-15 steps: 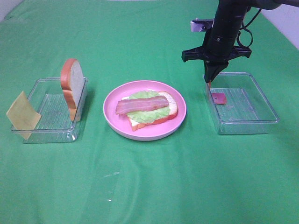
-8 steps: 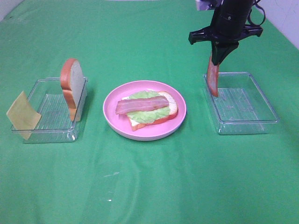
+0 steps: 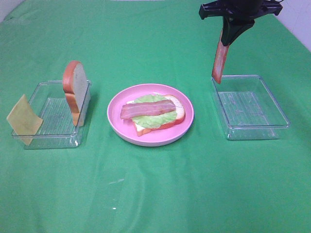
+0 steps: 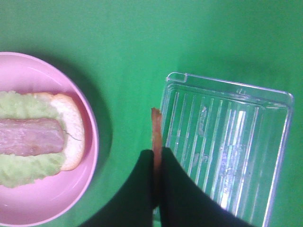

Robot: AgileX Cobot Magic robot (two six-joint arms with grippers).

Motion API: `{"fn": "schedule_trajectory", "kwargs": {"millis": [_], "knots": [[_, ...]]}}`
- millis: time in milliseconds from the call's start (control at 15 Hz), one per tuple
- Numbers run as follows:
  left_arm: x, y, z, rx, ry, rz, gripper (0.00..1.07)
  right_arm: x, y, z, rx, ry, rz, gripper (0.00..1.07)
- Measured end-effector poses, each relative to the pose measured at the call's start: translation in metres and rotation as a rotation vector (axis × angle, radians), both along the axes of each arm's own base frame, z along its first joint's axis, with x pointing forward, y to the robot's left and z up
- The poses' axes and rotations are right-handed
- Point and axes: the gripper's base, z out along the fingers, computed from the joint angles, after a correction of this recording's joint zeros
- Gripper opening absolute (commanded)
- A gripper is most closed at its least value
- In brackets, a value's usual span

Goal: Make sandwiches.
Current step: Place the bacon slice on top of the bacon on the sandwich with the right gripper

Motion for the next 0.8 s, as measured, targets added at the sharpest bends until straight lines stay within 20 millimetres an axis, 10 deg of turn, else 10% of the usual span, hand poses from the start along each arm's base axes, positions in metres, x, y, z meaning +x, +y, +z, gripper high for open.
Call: {"fn": "schedule_trajectory", "kwargs": {"millis": [333, 800], "knots": [[0.000, 0.000, 0.000, 0.000, 0.000, 0.000, 0.93, -0.005, 0.018, 0.000, 0.089, 0.023, 0.025, 0.00], [0.000, 0.000, 0.000, 0.000, 0.000, 0.000, 0.93, -0.055, 0.132, 0.001, 0.121, 0.040, 0.291, 0.00]]}}
